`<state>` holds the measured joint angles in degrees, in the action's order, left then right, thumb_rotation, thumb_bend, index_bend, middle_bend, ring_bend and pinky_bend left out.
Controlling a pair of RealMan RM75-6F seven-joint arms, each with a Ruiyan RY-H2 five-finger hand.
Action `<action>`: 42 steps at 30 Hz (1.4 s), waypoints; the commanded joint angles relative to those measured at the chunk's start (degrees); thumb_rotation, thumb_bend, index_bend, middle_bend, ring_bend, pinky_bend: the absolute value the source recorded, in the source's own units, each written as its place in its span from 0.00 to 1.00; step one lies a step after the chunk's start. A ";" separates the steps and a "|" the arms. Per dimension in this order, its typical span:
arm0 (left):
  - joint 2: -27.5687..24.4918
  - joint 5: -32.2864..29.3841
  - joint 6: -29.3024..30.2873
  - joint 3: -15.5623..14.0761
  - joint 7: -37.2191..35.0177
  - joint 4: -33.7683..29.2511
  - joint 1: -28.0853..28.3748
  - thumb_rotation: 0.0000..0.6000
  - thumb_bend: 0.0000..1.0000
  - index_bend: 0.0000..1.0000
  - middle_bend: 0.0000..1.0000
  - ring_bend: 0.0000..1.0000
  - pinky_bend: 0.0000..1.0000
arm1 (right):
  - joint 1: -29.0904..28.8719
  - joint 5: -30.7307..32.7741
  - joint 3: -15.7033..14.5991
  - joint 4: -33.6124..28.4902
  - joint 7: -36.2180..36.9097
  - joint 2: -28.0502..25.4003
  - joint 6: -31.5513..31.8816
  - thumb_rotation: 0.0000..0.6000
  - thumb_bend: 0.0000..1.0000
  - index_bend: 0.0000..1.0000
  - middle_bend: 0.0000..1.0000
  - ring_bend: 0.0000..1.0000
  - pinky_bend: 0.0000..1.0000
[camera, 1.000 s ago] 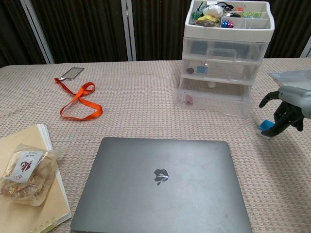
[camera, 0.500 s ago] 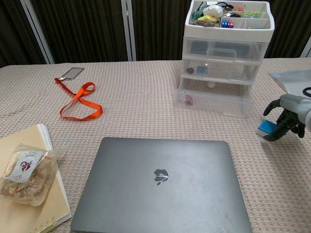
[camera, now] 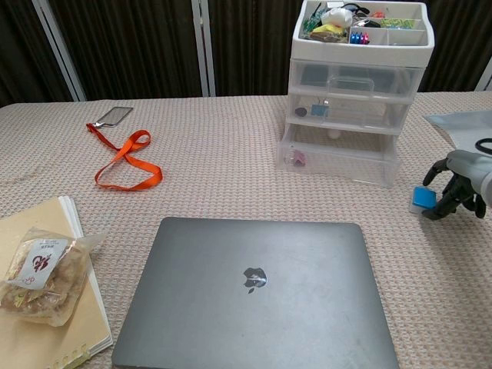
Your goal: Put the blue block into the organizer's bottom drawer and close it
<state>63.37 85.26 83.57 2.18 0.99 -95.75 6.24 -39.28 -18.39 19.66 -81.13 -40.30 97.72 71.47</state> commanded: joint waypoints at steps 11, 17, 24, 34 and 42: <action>-0.02 -0.08 0.02 0.04 -0.06 -0.13 -0.03 1.00 0.15 0.07 0.00 0.00 0.00 | 0.57 -0.85 0.51 0.52 0.33 0.69 0.22 1.00 0.32 0.55 0.78 0.82 0.64; -0.03 -0.14 -0.06 0.08 -0.12 -0.20 0.01 1.00 0.15 0.07 0.00 0.00 0.00 | 0.87 -2.28 0.58 -0.16 0.86 0.70 0.57 1.00 0.33 0.59 0.78 0.82 0.64; -0.06 -0.15 0.08 0.12 -0.25 -0.16 -0.05 1.00 0.15 0.07 0.00 0.00 0.00 | 1.13 -3.63 0.86 -1.09 0.86 0.08 1.33 1.00 0.33 0.60 0.79 0.82 0.64; 0.05 -0.11 0.36 0.26 -0.09 -0.19 -0.08 1.00 0.15 0.07 0.00 0.00 0.00 | 0.68 -5.79 4.61 -9.38 0.16 -5.28 4.64 1.00 0.33 0.61 0.79 0.82 0.64; 0.00 -0.21 0.12 0.29 -0.34 -0.12 0.01 1.00 0.15 0.07 0.00 0.00 0.00 | -1.84 -3.41 7.81 -10.97 -2.34 -6.44 5.47 1.00 0.34 0.61 0.79 0.82 0.64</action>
<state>63.38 85.05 83.70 2.47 0.66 -95.86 6.25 -40.71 -22.37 27.01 -92.46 -42.30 91.16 76.92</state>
